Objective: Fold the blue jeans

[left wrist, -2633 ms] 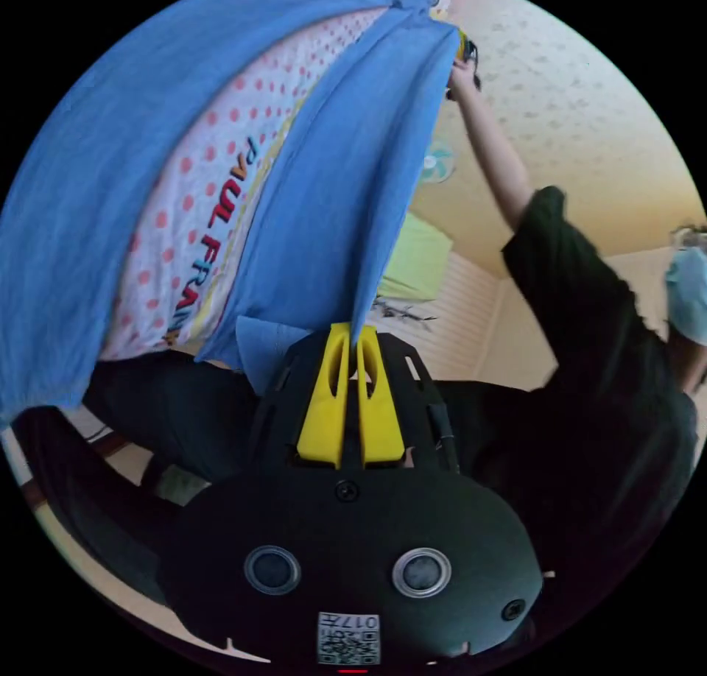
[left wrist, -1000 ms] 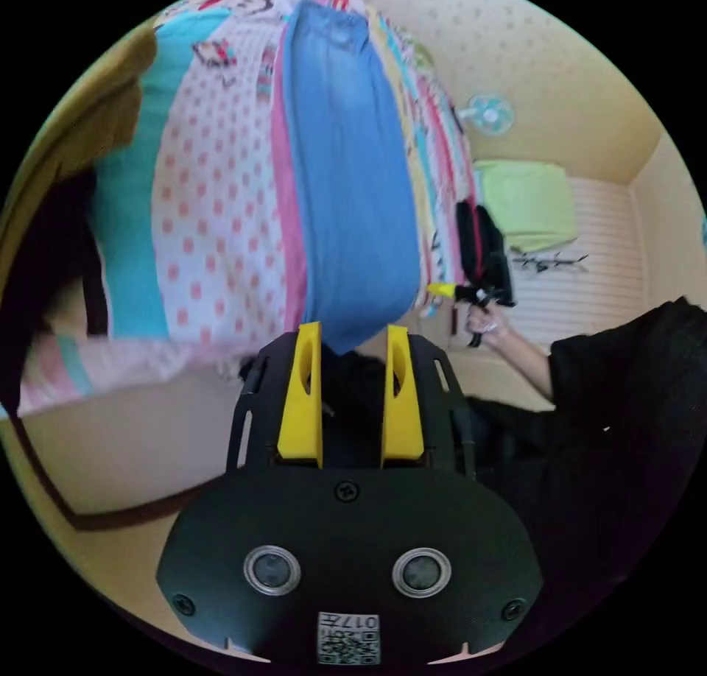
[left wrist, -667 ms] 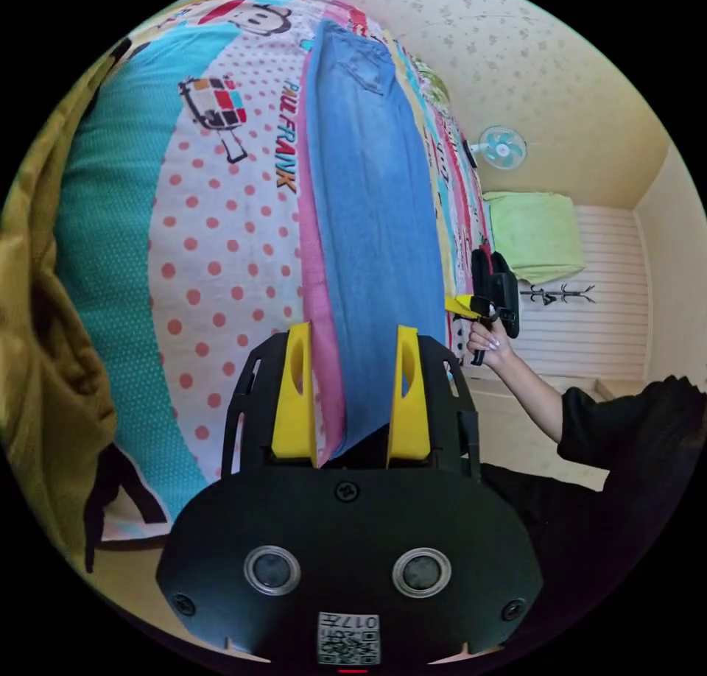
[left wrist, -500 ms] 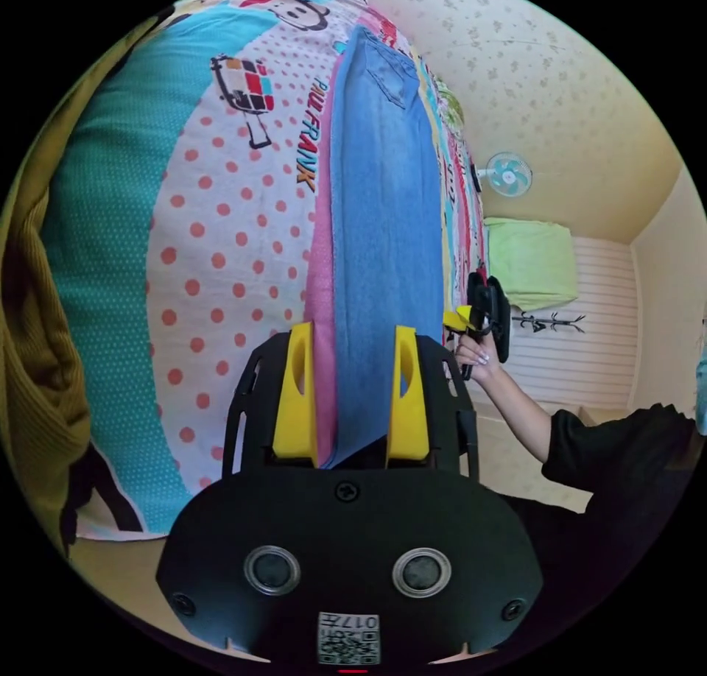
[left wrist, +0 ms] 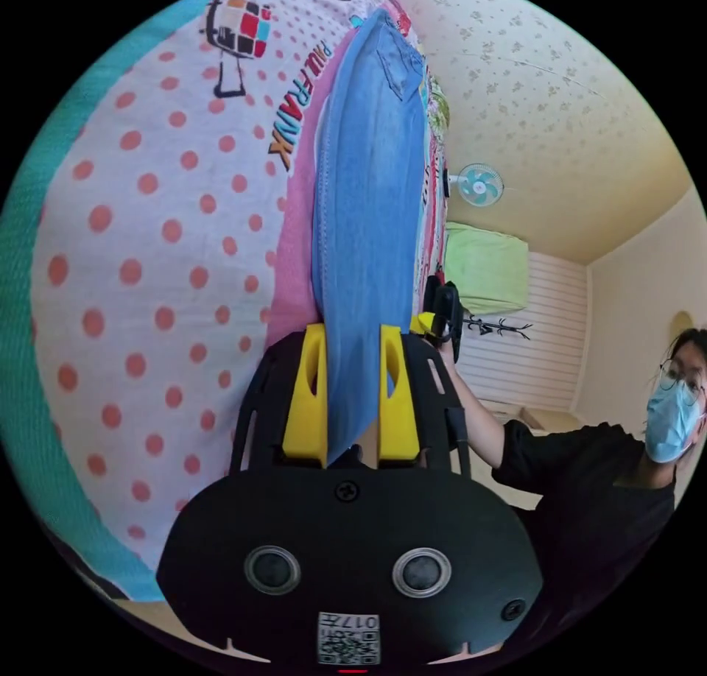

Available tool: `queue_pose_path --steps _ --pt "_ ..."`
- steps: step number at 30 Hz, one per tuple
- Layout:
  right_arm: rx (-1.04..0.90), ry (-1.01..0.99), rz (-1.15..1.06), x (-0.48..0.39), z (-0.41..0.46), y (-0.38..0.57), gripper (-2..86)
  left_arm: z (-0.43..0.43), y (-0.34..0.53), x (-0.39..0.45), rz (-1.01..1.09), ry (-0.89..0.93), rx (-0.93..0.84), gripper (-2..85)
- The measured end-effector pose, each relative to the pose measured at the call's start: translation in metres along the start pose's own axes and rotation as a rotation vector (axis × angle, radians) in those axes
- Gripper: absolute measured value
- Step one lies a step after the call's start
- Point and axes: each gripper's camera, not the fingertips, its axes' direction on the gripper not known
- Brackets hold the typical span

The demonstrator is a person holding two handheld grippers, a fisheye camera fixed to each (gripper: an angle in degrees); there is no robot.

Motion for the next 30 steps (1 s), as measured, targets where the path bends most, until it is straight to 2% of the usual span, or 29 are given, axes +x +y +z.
queue_pose_path --steps 3,6,9,13,17,20,24,27,30 --pt "0.012 -0.077 0.001 0.004 0.004 0.009 5.4 0.0 0.012 0.019 0.066 0.066 -0.009 5.2" --pt "0.083 -0.193 -0.09 -0.017 -0.017 0.041 2.4 -0.018 0.045 0.056 0.185 0.129 0.027 2.1" --pt "0.126 -0.311 -0.23 -0.06 -0.046 0.09 1.2 -0.044 0.092 0.113 0.341 0.245 0.038 0.9" --pt "0.124 -0.425 -0.478 -0.163 -0.086 0.156 0.5 -0.08 0.163 0.221 0.582 0.373 0.011 0.2" --pt "0.095 -0.351 -0.815 -0.301 -0.12 0.196 0.3 -0.114 0.209 0.32 0.789 0.428 0.047 -0.1" --pt "0.149 -0.285 -0.967 -0.378 -0.146 0.203 0.2 -0.141 0.231 0.39 0.92 0.431 0.132 -0.2" --pt "0.18 -0.292 -1.119 -0.446 -0.169 0.198 0.2 -0.166 0.242 0.469 1.083 0.438 0.274 -0.2" --pt "0.223 -0.181 -1.117 -0.466 -0.18 0.179 0.1 -0.165 0.215 0.485 0.994 0.39 0.351 -0.2" --pt "0.263 -0.01 -0.976 -0.444 -0.184 0.139 0.1 -0.145 0.159 0.466 0.803 0.299 0.33 -0.1"
